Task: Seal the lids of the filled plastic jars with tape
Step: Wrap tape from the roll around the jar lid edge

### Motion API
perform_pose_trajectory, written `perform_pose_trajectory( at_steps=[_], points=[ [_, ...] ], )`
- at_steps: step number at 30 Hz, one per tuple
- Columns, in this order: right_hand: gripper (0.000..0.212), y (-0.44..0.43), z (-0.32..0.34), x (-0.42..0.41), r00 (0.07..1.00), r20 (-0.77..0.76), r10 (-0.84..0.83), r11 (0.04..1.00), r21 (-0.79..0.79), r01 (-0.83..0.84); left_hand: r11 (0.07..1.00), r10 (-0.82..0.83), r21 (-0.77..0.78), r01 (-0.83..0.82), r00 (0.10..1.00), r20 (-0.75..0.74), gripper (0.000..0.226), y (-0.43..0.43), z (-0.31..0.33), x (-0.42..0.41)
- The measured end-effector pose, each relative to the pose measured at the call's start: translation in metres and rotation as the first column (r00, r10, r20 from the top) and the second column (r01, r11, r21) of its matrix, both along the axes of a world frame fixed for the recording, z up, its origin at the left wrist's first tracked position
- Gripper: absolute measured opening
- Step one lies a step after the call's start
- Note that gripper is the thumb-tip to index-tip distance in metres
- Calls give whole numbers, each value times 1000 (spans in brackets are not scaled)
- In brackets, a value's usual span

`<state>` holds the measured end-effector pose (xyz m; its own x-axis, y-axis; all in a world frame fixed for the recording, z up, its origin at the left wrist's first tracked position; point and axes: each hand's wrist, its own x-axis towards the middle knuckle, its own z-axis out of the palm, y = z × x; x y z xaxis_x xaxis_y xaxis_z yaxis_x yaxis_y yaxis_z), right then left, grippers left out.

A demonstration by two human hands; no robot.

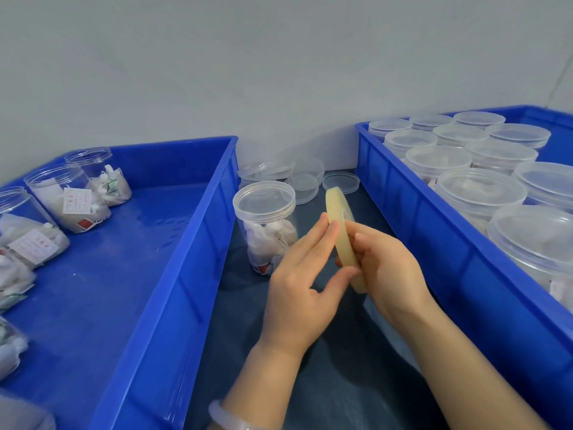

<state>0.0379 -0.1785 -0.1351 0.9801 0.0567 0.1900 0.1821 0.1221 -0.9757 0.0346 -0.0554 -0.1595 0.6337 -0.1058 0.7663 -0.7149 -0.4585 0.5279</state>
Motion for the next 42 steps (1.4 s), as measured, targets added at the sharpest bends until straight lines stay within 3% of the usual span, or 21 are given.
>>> perform_pose_trajectory(
  at_steps=[4, 7, 11, 17, 26, 29, 36, 39, 42],
  points=[
    [39, 2, -2, -1, 995, 100, 26, 996, -92, -17, 994, -71, -89, 64, 994, -83, 53, 6, 5, -2],
    [43, 7, -10, -2, 993, 117, -34, 973, -221, 59, 934, -204, -344, 99, 937, -282, 37, 8, 11, -2],
    [24, 10, -13, -4, 991, 131, -10, 955, -292, 48, 886, -221, -463, 27, 901, -372, 29, 12, 11, 3],
    [42, 6, -16, -3, 983, 181, -11, 916, -392, 83, 879, -212, -476, -11, 885, -413, 24, 13, 3, 8],
    [40, 8, -19, -3, 981, 193, -17, 910, -404, 95, 841, -298, -541, 16, 848, -438, 17, 17, 1, 10],
    [26, 9, -18, -3, 984, 177, -26, 911, -400, 96, 835, -313, -549, 32, 849, -427, 23, 17, 0, 11],
    [40, 7, -25, -3, 983, 181, -20, 895, -434, 98, 848, -287, -529, -25, 818, -498, 13, 21, -3, 13],
    [25, 8, -26, -3, 981, 191, -24, 904, -415, 103, 877, -232, -478, -42, 835, -499, 16, 18, -4, 13],
    [14, 11, -24, -4, 976, 213, -38, 916, -383, 119, 850, -235, -525, -32, 870, -433, 23, 15, -2, 10]
  ],
)
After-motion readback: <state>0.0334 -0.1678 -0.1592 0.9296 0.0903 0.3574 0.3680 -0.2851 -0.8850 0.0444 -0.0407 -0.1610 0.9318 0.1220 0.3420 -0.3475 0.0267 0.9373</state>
